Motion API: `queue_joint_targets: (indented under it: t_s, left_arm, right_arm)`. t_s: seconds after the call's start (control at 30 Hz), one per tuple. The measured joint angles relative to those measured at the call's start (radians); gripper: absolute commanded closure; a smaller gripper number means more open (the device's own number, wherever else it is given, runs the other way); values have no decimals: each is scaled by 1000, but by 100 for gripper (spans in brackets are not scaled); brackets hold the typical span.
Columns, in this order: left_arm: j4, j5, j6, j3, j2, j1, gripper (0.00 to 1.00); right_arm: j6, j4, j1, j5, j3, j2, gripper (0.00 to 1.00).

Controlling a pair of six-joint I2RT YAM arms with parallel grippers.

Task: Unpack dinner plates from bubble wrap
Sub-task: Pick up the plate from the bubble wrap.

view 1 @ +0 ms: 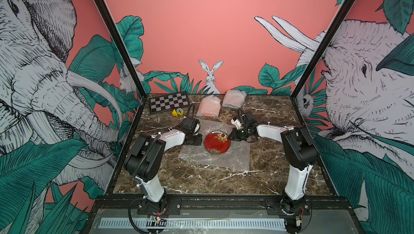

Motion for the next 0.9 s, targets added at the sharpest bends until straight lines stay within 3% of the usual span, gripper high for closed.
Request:
queue_joint_targets:
  t_s: [0.33,0.9]
  left_arm:
    - [32,-28,-17,-30,-16,0,85]
    - [19,-77,-47,-61,-50,0,85]
  right_arm:
    - [24,23,-28,-22,-57,-60,100]
    - [89,107,-191,-63,-148,-175,100]
